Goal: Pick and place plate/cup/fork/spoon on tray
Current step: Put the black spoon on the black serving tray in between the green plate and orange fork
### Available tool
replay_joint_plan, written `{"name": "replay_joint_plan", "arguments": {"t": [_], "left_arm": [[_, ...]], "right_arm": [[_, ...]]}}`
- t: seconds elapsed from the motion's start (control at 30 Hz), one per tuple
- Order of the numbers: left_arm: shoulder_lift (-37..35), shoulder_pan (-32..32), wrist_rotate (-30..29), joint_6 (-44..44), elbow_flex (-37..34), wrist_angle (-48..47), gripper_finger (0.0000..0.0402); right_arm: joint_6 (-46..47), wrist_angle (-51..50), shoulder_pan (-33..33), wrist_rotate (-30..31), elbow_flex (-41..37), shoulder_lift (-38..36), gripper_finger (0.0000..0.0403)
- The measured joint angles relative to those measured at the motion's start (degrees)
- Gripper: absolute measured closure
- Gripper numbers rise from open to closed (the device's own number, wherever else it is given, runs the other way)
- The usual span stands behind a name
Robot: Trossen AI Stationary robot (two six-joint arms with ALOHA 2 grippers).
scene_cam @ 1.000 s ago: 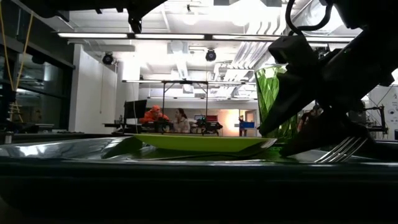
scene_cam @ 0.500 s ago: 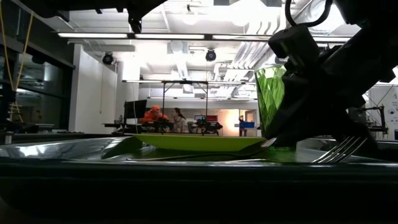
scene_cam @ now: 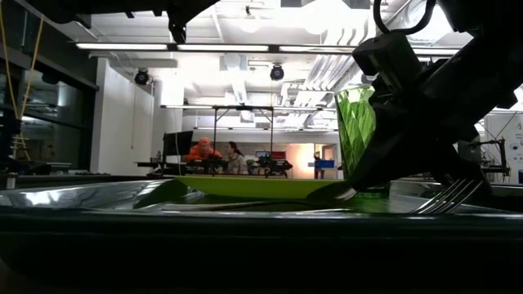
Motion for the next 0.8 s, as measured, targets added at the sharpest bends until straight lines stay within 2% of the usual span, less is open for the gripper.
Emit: {"name": "replay_joint_plan", "arguments": {"t": [0.4, 0.6, 0.8], "left_arm": [[0.0, 0.0, -0.02, -0.01, 0.0, 0.0, 0.0241], [0.0, 0.0, -0.02, -0.02, 0.0, 0.0, 0.0241], [0.0, 0.0, -0.02, 0.0, 0.0, 0.01, 0.0241]], "right_arm": [[2.74, -0.14, 1.5, -0.88, 0.0, -0.03, 0.0402], [10.43, -0.24, 5.49, 3.92, -0.02, -0.07, 0.0403], [18.27, -5.29, 8.74, 10.4, -0.02, -0.38, 0.0403]]}}
